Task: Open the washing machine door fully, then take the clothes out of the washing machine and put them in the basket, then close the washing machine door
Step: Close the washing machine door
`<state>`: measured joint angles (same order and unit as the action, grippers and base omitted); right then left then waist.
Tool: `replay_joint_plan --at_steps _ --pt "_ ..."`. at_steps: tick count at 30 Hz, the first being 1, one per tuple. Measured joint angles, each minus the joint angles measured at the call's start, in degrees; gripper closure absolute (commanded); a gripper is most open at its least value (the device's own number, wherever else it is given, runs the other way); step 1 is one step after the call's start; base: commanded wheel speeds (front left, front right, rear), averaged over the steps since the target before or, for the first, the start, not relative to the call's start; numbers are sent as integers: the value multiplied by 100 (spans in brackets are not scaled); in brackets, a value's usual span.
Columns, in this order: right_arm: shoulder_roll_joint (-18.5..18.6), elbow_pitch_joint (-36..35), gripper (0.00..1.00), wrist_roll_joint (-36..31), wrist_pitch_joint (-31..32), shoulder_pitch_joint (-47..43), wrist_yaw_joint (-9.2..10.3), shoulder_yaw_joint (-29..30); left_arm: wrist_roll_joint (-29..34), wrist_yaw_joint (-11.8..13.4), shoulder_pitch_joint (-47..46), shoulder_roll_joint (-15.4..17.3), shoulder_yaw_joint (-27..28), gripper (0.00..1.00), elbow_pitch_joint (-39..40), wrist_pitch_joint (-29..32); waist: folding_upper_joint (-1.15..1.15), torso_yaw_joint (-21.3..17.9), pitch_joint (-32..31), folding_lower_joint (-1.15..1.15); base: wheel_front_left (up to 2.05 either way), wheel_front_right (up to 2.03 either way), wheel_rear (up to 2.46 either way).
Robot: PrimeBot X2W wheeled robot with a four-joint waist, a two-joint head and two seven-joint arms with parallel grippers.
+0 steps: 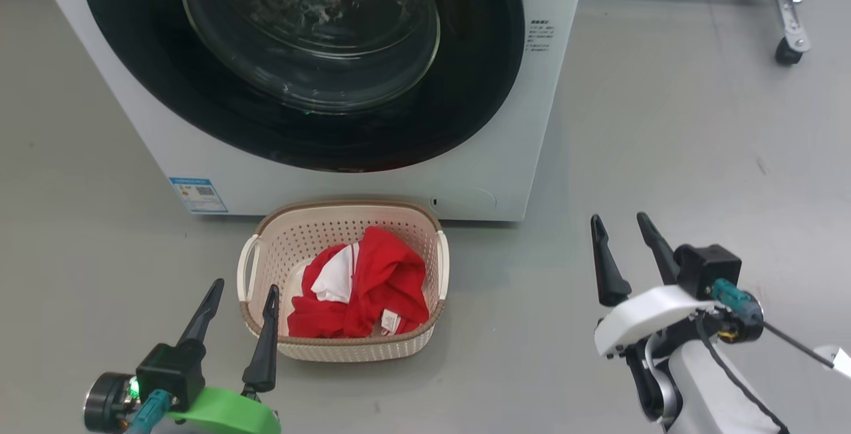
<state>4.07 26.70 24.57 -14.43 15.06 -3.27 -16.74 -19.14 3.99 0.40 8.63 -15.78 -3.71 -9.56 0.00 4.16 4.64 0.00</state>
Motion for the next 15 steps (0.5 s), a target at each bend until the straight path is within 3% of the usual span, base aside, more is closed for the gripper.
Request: replay_joint_plan --at_steps 15 --pt "-51 -608 0 -37 0 -1023 191 -25 -2 109 415 20 69 0 201 151 0 -316 -397 0 0 0 0"
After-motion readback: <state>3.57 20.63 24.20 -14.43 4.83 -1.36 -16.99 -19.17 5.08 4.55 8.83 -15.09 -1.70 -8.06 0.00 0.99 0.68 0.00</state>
